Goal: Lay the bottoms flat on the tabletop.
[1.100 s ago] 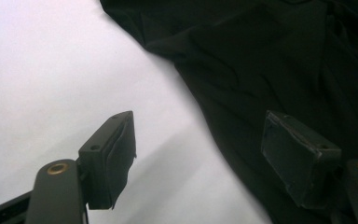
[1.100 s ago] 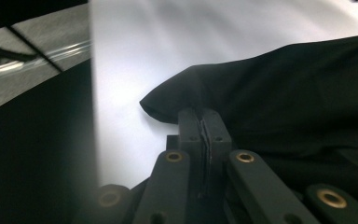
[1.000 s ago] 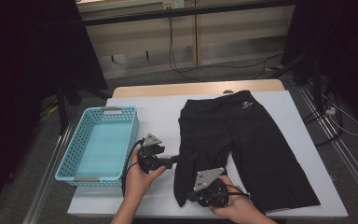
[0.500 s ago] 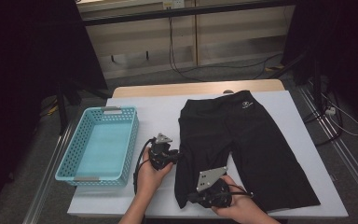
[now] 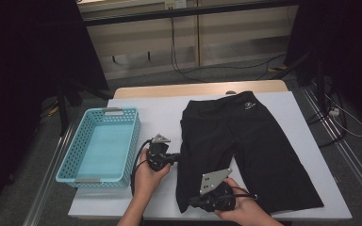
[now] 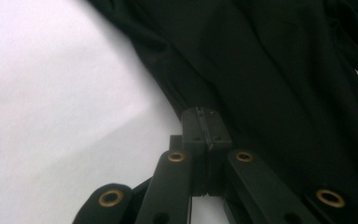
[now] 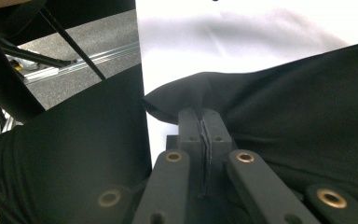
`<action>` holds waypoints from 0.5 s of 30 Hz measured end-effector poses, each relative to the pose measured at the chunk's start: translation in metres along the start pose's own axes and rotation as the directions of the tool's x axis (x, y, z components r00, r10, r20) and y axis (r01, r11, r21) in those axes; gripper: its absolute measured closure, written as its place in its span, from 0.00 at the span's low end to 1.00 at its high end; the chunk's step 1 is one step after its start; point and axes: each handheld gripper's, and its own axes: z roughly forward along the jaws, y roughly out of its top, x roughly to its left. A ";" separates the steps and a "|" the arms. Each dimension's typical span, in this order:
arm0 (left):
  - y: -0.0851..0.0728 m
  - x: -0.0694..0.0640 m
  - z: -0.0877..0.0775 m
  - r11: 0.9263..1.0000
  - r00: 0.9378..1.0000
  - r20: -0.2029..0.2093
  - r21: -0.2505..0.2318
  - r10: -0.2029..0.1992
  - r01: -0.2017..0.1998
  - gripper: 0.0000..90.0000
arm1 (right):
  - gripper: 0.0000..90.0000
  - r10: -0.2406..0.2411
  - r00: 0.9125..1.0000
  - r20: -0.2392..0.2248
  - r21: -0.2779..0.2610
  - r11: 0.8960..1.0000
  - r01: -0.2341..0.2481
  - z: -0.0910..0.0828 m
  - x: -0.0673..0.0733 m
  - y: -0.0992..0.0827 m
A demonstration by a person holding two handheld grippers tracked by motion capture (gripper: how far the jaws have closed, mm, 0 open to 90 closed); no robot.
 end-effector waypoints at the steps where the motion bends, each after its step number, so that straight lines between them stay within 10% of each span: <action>1: -0.001 0.000 0.000 1.000 1.000 0.000 0.006 0.002 -0.002 1.00 | 0.99 -0.006 1.000 -0.007 0.003 1.000 0.006 0.000 0.001 0.000; 5: 0.000 0.000 0.000 1.000 1.000 -0.016 -0.018 0.021 -0.021 0.99 | 0.99 -0.015 1.000 -0.018 0.007 1.000 0.015 0.001 0.003 0.001; 12: 0.010 0.009 0.015 0.996 0.992 -0.123 -0.090 0.012 -0.023 0.48 | 0.99 -0.015 0.999 -0.031 0.007 1.000 0.015 -0.006 0.001 0.002; 15: 0.015 0.015 0.024 0.996 0.992 -0.128 -0.084 -0.014 0.003 0.47 | 0.99 -0.009 0.999 -0.039 -0.001 1.000 0.009 -0.008 -0.001 0.001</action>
